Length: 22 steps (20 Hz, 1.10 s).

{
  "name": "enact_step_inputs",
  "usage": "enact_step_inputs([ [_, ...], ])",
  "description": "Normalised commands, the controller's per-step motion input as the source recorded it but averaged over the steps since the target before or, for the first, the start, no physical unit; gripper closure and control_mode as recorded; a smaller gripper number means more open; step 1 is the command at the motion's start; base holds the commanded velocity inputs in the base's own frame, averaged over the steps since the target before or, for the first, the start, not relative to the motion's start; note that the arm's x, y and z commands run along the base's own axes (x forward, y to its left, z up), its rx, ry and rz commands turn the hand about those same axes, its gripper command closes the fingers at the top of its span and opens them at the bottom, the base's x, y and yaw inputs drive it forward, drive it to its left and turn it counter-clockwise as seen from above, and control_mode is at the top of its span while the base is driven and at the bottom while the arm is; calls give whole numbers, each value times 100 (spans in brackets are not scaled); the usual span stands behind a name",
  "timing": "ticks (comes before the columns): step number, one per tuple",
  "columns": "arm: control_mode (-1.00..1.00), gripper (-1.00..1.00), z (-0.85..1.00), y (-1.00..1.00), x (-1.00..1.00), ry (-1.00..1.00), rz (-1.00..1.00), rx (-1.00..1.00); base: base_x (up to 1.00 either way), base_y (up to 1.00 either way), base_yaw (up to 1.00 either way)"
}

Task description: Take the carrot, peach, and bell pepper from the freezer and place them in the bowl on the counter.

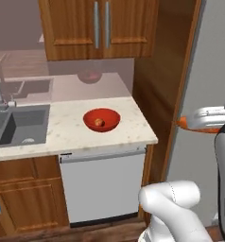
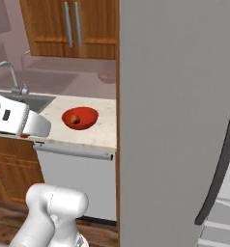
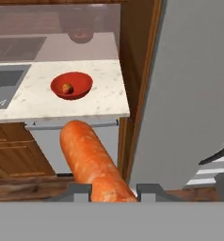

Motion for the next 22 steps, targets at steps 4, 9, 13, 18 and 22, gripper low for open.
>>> enact_step_inputs([
  [4,100,100,0,0,0,0,0,0,32,70,1],
  [9,100,100,0,0,0,0,0,0,57,29,0],
  [13,100,100,0,0,0,0,0,0,72,15,0],
  [18,100,100,0,0,0,0,0,0,44,9,0],
  [22,100,100,0,0,0,0,0,0,40,37,-1],
])
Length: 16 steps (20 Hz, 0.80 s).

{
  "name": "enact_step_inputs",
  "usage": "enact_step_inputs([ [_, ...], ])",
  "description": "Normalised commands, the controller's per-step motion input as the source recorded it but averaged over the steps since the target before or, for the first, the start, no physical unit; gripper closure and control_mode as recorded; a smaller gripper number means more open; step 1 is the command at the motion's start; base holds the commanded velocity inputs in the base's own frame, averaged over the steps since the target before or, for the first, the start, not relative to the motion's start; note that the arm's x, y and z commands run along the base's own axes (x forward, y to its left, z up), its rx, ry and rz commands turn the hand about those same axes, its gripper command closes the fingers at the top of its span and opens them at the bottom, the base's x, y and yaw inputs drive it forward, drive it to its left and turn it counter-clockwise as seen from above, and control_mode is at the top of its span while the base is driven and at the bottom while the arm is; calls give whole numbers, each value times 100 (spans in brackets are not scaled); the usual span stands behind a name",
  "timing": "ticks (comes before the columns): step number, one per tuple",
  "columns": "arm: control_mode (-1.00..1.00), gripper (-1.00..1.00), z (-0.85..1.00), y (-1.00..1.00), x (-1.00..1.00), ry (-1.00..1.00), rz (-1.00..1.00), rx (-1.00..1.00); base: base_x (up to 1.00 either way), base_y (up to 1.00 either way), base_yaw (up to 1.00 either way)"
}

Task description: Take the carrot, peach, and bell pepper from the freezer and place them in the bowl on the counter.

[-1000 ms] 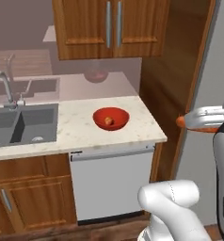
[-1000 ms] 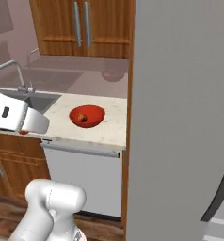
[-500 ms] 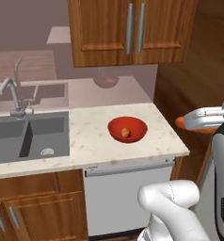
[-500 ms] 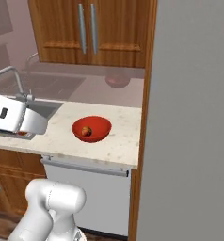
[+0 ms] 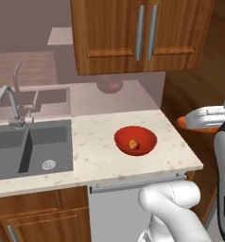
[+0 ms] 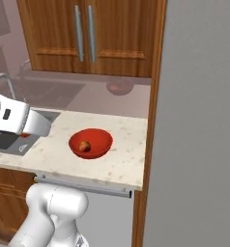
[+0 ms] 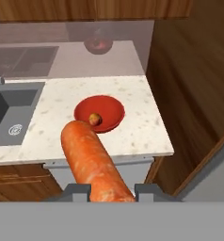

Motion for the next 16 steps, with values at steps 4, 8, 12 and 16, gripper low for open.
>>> enact_step_inputs([
  [4,100,100,0,0,0,0,0,0,32,47,0],
  [8,100,100,0,0,0,0,0,0,36,39,0],
  [12,100,100,0,0,0,0,0,0,39,24,0],
  [16,100,100,0,0,0,0,0,0,36,0,0],
])
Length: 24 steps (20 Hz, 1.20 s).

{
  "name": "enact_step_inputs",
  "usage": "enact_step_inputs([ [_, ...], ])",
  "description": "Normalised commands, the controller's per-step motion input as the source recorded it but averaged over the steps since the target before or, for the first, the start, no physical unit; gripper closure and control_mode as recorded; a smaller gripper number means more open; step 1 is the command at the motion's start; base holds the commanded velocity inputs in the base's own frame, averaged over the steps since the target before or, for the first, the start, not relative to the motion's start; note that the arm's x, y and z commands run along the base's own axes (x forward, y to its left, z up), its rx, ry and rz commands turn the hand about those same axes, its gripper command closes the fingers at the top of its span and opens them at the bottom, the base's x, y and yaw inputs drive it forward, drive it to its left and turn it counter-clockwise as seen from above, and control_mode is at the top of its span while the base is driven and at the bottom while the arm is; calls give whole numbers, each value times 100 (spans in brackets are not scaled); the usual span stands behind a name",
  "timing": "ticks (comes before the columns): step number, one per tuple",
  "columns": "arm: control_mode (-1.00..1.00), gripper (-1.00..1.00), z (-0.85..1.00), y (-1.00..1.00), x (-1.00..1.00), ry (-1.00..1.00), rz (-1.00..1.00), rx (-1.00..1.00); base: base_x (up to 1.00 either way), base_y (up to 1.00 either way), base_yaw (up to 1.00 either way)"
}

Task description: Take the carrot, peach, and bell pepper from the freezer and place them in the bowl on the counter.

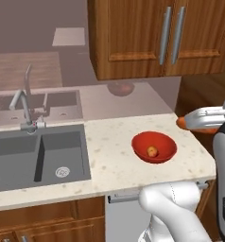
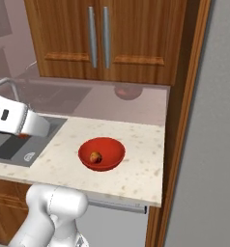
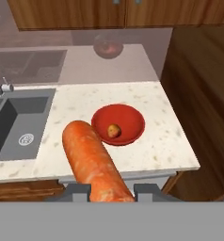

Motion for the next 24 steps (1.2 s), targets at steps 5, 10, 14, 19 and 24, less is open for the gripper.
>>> enact_step_inputs([
  [5,-100,100,-10,-1,10,1,0,0,37,-3,0],
  [10,-100,100,-60,-7,52,3,2,0,0,0,0],
  [14,-100,100,-100,-2,31,6,4,0,0,0,0],
  [19,-100,100,-95,-15,30,11,9,0,0,0,0],
  [24,-100,100,-57,-42,48,4,17,1,0,0,0],
])
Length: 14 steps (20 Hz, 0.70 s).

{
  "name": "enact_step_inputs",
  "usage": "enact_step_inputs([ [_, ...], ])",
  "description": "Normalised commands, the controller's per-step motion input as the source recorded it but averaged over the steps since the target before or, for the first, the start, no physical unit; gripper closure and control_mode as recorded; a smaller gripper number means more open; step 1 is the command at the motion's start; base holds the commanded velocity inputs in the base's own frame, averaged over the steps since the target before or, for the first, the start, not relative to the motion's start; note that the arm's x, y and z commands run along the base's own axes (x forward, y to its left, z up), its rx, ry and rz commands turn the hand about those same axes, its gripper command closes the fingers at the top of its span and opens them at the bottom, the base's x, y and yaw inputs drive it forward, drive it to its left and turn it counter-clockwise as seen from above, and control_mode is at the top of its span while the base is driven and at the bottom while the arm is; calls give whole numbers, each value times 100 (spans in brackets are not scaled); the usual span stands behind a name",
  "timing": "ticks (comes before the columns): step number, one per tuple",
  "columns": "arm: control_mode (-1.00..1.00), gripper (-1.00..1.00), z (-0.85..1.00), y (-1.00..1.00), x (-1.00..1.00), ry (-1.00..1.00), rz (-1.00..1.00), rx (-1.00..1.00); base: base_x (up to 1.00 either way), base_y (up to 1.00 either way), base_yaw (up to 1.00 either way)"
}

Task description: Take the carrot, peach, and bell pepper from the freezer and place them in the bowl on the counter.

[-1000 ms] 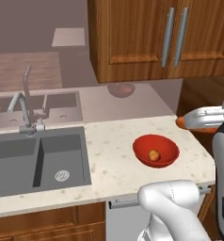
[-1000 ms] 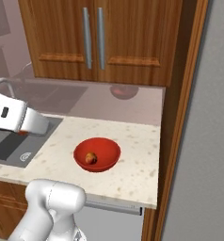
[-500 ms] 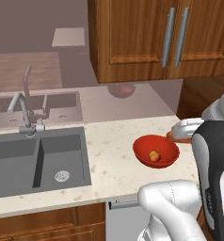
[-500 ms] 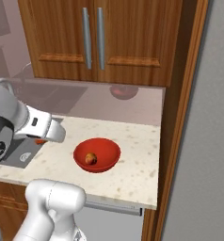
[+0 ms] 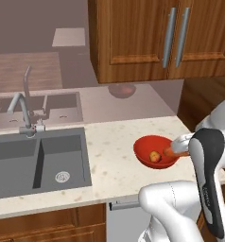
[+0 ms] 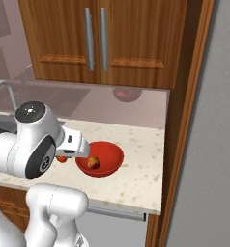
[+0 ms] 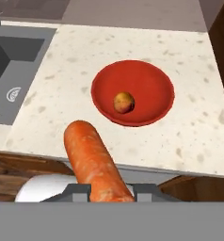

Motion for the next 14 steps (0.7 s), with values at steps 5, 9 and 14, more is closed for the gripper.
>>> enact_step_inputs([
  [5,-100,100,-6,-34,69,0,12,4,0,0,0],
  [9,-100,100,-37,-3,87,0,5,0,0,0,0],
  [14,-100,100,-60,0,64,1,0,0,0,0,0],
])
